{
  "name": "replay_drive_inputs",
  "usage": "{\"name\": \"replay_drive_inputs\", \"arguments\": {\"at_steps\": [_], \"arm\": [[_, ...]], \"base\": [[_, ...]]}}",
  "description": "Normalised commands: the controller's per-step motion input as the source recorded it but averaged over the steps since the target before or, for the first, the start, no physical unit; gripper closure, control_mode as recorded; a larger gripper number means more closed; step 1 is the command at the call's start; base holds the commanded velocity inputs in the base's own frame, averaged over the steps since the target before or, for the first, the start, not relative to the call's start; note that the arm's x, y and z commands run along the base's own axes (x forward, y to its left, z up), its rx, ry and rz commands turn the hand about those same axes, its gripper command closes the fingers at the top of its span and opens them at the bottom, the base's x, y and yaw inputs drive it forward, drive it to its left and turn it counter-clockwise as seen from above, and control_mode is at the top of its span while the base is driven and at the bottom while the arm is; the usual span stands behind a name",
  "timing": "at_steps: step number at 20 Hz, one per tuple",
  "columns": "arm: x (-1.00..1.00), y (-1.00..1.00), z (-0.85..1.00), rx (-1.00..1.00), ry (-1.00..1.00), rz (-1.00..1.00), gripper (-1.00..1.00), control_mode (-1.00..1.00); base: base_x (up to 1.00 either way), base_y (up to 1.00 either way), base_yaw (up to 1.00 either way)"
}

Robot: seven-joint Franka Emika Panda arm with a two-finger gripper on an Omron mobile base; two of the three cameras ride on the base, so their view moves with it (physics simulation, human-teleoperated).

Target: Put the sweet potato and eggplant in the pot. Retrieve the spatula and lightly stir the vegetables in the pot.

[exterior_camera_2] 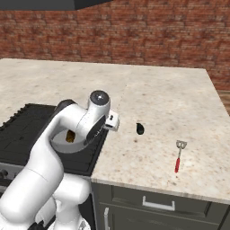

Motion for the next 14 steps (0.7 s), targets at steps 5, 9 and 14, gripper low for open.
{"name": "replay_drive_inputs", "arguments": {"at_steps": [5, 9, 14], "arm": [[0.29, -0.03, 0.00, -0.12, 0.04, -0.35, -1.00, -1.00], [0.32, -0.44, -0.01, -0.03, 0.18, -0.31, -1.00, -1.00], [0.47, -0.67, 0.00, -0.01, 0.16, -0.18, -1.00, -1.00]], "base": [[0.00, 0.00, 0.00], [0.00, 0.00, 0.00], [0.00, 0.00, 0.00]]}}
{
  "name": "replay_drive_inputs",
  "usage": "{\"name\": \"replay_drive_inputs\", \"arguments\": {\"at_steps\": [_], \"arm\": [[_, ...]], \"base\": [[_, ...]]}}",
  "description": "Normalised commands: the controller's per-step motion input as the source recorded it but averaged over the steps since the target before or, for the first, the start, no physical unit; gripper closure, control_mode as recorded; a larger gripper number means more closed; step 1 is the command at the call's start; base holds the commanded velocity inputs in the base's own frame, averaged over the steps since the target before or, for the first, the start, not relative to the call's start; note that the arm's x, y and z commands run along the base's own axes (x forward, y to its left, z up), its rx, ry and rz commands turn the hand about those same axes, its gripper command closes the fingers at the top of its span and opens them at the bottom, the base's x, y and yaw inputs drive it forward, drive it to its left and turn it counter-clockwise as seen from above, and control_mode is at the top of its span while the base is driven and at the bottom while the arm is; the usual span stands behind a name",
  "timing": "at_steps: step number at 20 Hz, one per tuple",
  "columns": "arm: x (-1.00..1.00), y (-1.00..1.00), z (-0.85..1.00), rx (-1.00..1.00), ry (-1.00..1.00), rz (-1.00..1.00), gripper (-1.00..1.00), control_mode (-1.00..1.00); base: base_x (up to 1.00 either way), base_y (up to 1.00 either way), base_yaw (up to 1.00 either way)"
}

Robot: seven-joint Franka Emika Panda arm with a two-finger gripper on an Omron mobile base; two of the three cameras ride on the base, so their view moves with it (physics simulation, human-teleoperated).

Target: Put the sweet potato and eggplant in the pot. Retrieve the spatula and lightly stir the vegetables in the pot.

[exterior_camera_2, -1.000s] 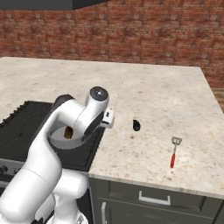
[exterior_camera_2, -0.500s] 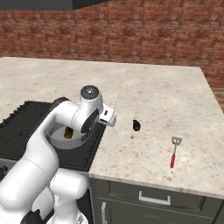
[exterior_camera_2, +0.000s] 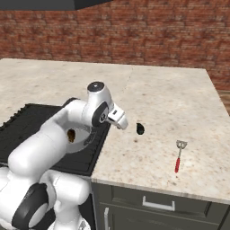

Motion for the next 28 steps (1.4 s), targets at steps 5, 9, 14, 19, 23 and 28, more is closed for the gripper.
{"name": "replay_drive_inputs", "arguments": {"at_steps": [5, 9, 14, 19, 23, 28], "arm": [[0.04, -0.37, 0.00, 0.00, 0.02, -0.02, -1.00, -1.00], [0.00, -0.51, 0.00, 0.00, 0.05, 0.08, -1.00, -1.00], [0.03, -0.18, -0.08, 0.00, 0.20, 0.15, -1.00, -1.00], [0.14, 0.00, -0.12, 0.00, 0.30, 0.15, -1.00, -1.00], [0.38, 0.00, -0.39, 0.00, 0.19, 0.17, -1.00, -1.00], [0.33, -0.12, -0.54, 0.05, 0.01, 0.18, -1.00, -1.00]], "base": [[0.00, 0.00, 0.00], [0.00, 0.00, 0.00], [0.00, 0.00, 0.00], [0.00, 0.00, 0.00], [0.00, 0.00, 0.00], [0.00, 0.00, 0.00]]}}
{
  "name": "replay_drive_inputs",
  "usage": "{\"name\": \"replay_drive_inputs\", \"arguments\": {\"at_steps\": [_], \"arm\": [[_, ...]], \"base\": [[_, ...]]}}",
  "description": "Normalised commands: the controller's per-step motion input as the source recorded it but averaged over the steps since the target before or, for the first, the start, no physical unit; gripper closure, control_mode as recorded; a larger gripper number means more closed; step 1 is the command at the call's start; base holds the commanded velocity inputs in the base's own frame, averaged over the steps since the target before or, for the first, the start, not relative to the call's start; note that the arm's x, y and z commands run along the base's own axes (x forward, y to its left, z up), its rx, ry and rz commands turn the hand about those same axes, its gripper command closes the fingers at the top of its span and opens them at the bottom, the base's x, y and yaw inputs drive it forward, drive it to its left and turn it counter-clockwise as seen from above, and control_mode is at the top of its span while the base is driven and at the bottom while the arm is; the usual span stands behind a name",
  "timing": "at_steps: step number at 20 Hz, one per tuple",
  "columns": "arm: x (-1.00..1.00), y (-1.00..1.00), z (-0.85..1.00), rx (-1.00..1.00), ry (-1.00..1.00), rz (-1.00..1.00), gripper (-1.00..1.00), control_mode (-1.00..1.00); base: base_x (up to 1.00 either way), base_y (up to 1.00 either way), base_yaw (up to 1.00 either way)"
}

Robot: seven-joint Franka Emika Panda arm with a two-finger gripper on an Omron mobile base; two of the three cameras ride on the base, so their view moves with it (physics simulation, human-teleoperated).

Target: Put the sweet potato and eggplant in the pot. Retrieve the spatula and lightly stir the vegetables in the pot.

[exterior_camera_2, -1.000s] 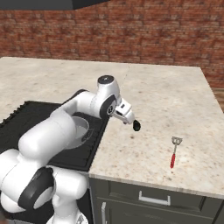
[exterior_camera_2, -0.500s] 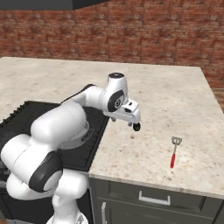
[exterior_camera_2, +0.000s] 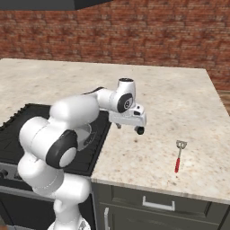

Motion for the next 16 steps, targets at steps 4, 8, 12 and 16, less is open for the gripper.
{"name": "replay_drive_inputs", "arguments": {"at_steps": [4, 8, 12, 16], "arm": [[0.28, -0.18, -0.47, 0.07, -0.01, 0.17, -1.00, -1.00], [0.23, -0.02, -0.23, 0.01, -0.07, 0.15, -1.00, -1.00], [0.29, 0.00, -0.06, 0.00, -0.08, 0.15, -1.00, -1.00], [0.39, 0.00, 0.00, 0.00, 0.00, 0.11, -1.00, -1.00]], "base": [[0.00, 0.00, 0.00], [0.00, 0.00, 0.00], [0.00, 0.00, 0.00], [0.00, 0.00, 0.00]]}}
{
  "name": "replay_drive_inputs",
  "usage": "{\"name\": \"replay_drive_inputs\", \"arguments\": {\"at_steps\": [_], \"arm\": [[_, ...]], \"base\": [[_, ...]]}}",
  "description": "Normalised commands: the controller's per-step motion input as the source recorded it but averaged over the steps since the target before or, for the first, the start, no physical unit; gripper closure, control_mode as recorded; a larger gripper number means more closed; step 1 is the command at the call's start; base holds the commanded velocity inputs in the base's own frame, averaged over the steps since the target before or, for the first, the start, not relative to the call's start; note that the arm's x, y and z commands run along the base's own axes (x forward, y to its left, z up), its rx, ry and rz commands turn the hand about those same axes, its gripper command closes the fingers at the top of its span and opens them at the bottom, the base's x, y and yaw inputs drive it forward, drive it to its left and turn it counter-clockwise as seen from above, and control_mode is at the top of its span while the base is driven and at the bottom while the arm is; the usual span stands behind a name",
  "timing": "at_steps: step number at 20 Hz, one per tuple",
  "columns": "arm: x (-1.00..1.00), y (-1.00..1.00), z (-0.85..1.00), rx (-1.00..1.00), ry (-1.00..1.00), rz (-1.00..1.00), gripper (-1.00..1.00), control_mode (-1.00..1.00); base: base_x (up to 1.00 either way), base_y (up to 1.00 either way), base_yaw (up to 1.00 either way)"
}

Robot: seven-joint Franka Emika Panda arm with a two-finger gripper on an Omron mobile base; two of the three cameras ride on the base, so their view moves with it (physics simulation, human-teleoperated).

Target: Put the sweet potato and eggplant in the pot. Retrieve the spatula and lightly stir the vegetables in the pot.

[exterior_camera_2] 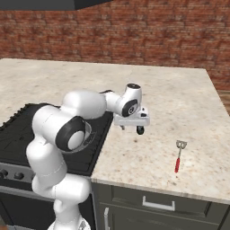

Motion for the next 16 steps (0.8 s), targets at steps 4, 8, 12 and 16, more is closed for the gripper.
{"name": "replay_drive_inputs", "arguments": {"at_steps": [4, 8, 12, 16], "arm": [[0.23, 0.00, 0.00, 0.00, 0.01, 0.03, -1.00, -1.00], [0.36, 0.00, 0.00, 0.00, 0.00, 0.00, -1.00, -1.00], [0.40, -0.01, -0.06, 0.00, 0.00, 0.00, -1.00, -1.00], [0.37, -0.03, -0.21, 0.00, 0.00, 0.00, -1.00, -1.00]], "base": [[0.00, 0.00, 0.00], [0.00, 0.00, 0.00], [0.00, 0.00, 0.00], [0.00, 0.00, 0.00]]}}
